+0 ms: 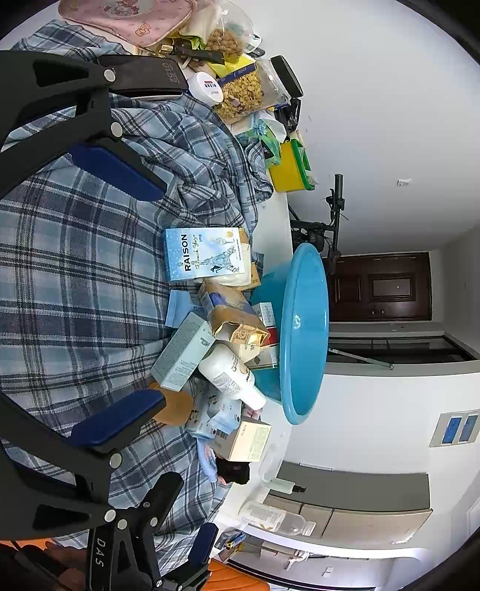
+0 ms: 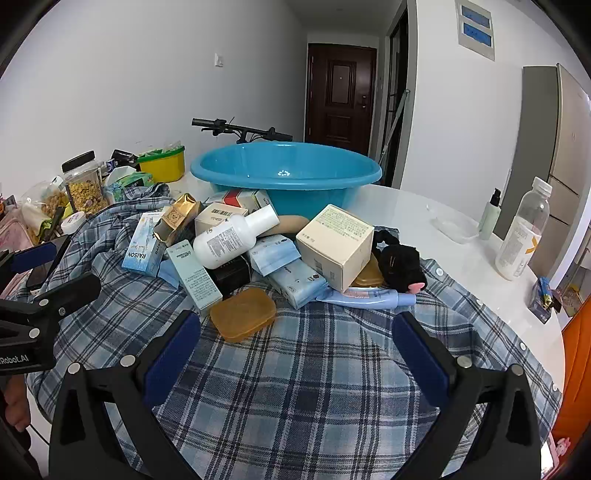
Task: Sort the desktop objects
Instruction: 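Move both tools toward the pile of items on the plaid shirt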
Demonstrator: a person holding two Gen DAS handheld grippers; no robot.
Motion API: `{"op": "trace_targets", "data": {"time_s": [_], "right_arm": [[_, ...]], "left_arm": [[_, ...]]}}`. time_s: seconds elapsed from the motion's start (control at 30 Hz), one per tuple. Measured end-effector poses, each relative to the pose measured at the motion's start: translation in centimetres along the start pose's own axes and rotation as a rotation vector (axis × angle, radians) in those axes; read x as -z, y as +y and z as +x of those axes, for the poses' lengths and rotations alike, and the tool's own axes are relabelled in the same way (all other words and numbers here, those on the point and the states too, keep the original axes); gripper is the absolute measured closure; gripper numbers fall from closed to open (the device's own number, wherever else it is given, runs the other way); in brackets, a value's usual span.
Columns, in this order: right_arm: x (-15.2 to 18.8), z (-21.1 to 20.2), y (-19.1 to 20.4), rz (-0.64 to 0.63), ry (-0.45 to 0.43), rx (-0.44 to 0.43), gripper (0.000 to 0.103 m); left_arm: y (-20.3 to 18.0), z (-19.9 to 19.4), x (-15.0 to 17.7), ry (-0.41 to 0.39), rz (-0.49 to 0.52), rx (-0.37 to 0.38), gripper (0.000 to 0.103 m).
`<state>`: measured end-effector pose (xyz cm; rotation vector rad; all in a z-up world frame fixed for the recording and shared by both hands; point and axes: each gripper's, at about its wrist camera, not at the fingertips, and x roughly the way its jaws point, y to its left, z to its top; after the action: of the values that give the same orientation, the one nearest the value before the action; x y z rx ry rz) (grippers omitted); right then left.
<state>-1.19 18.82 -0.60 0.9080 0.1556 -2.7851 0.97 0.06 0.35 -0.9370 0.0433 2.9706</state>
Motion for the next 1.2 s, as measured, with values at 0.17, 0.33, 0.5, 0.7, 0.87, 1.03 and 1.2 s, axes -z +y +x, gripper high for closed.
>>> {"op": "trace_targets", "data": {"time_s": [0.17,0.33,0.5,0.7,0.87,1.03,1.2], "right_arm": [[0.0,0.0,0.1,-0.005,0.002,-0.001,0.0],[0.0,0.1,0.3,-0.012,0.009,0.001,0.0],[0.1,0.1,0.3,-0.011,0.006,-0.001,0.0],[0.2,0.1,0.7,-0.022,0.011,-0.003,0.0],[0.3,0.3,0.5,-0.017,0.012,-0.005,0.0],[0.0,0.5,0.3,-0.007,0.01,-0.006,0.0],[-0.4,1.0,0.1,0.0,0.012,-0.015,0.0]], "left_arm": [[0.0,0.0,0.0,0.002,0.001,-0.001,0.0],[0.0,-0.1,0.1,0.004,0.004,0.0,0.0],[0.0,0.0,0.1,0.003,0.002,0.0,0.0],[0.1,-0.1,0.2,0.007,-0.002,-0.004,0.0],[0.2,0.1,0.1,0.01,-0.004,-0.005,0.0],[0.7,0.9,-0.1,0.022,-0.012,-0.007,0.0],[1.2,1.8,-0.7,0.039,-0.02,-0.023,0.0]]}}
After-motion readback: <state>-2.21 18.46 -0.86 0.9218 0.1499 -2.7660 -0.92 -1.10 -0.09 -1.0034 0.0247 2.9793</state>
